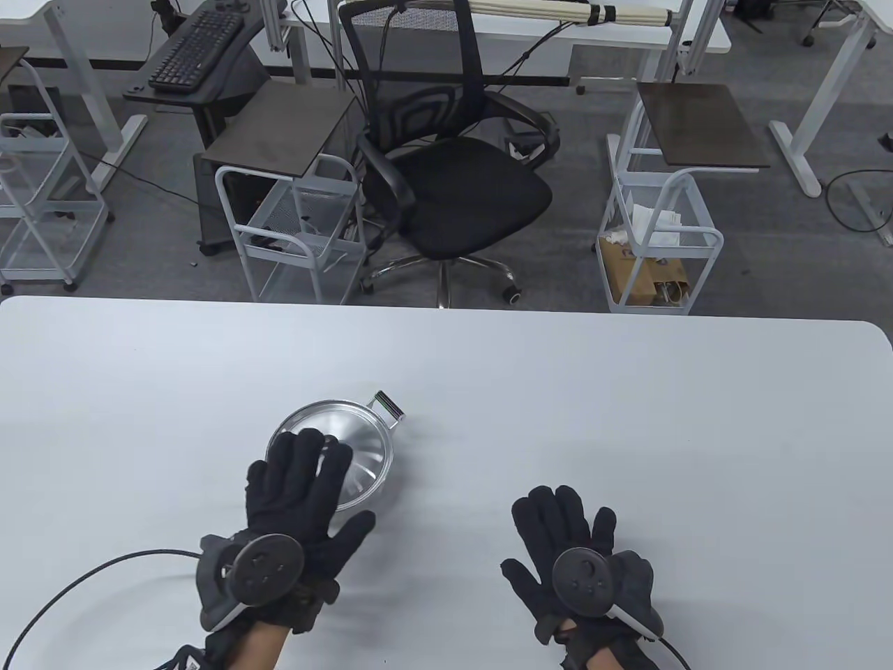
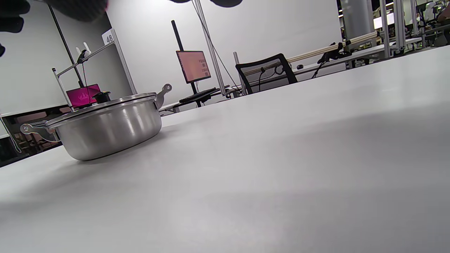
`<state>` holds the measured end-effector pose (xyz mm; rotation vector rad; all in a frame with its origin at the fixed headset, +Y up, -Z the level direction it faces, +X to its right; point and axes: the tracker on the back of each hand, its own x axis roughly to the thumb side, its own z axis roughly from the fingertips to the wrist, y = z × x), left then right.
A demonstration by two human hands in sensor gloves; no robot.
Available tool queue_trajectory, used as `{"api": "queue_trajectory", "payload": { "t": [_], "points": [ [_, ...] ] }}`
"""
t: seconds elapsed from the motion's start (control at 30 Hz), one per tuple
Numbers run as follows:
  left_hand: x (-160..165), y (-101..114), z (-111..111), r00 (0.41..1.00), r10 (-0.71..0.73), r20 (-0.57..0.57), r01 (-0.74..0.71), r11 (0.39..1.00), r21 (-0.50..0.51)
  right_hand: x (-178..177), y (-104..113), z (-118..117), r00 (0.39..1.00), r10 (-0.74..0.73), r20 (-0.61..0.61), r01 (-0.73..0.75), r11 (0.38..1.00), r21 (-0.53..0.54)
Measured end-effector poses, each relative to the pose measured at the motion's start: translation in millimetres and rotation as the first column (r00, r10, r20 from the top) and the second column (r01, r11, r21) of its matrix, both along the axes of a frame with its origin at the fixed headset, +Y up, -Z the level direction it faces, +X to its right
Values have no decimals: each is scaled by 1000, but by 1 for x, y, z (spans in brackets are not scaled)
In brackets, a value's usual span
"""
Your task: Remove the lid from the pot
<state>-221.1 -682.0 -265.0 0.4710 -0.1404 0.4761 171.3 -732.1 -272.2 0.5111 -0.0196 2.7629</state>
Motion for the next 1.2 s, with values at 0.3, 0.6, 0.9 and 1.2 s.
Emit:
{"api": "queue_trajectory", "payload": {
  "t": [0.3,0.6,0.9,1.2],
  "points": [
    [-69,-59,-15,937,232,-263,-293,930,-223,0,-1,0,1000,-13,0,13,1000,-9],
    [-78,-93,-23,888,185,-422,-352,863,-362,0,-2,-1,999,-34,-8,34,999,-37],
    [-74,-105,-31,869,135,-477,-380,799,-467,3,-3,-2,998,-56,1,56,998,-42],
    [-75,-123,-40,702,518,-488,-712,523,-469,3,-5,-3,998,-57,10,58,996,-69]
  ]
}}
